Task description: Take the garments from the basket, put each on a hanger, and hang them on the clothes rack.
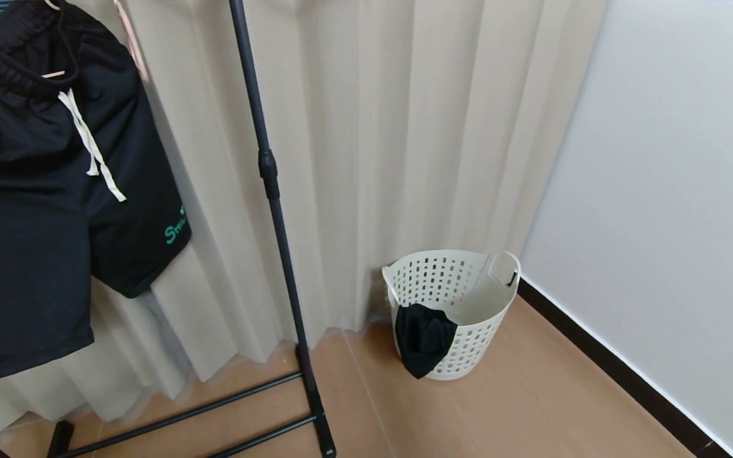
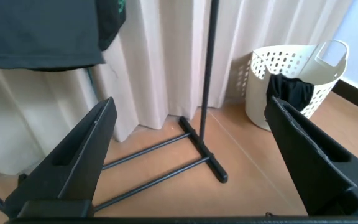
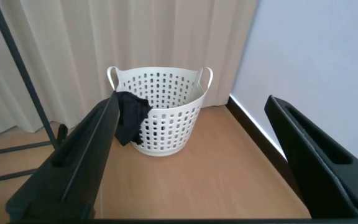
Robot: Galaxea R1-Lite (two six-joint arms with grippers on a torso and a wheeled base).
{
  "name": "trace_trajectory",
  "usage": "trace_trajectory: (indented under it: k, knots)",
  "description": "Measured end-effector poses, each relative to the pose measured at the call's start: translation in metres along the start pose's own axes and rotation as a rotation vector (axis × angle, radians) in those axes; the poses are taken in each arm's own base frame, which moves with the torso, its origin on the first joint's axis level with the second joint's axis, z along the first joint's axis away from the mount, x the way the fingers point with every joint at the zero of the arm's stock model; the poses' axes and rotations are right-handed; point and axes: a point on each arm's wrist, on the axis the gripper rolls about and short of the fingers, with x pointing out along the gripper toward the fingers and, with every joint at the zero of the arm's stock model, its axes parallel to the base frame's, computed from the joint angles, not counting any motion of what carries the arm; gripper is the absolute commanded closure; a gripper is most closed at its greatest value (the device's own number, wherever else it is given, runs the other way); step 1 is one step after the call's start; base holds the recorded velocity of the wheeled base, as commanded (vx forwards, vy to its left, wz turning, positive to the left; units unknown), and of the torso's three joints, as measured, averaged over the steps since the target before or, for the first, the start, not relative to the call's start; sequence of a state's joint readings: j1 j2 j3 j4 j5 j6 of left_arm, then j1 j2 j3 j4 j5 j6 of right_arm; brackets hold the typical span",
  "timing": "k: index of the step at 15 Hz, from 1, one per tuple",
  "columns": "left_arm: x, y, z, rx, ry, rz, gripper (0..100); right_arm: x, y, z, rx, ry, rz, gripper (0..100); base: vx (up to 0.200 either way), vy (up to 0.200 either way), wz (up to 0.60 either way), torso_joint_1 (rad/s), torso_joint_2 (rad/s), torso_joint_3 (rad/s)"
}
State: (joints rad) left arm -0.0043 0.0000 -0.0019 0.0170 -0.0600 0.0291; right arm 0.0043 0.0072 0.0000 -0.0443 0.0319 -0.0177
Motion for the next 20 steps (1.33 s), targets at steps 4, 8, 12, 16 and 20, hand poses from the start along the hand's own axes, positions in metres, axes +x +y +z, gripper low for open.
trace_trajectory:
  k: [4,8,12,16,20]
  knots:
    - [0.0,0.0,0.0,0.0,0.0,0.0,0,0.0,0.0,0.0,0.0,0.0,0.0,0,0.2,0.15,0.0,0.002,0.0,0.006]
    - [0.0,0.0,-0.0001,0.0,0.001,-0.001,0,0.0,0.0,0.0,0.0,0.0,0.0,0,0.2,0.2,0.0,0.002,0.0,0.002]
    - [0.0,0.0001,0.0,-0.003,0.0,0.002,0,0.0,0.0,-0.0001,0.0,0.001,-0.001,0,0.0,0.0,0.0,0.0,0.0,0.0]
    - [0.0,0.0001,0.0001,-0.002,0.0,0.001,0,0.0,0.0,0.0001,0.0,0.0,-0.001,0,0.0,0.0,0.0,0.0,0.0,0.0]
    - [-0.0001,0.0,0.0001,0.001,0.001,-0.001,0,0.0,0.0,0.0,-0.004,0.0,0.0,0,0.0,0.0,0.0,0.002,0.0,-0.058]
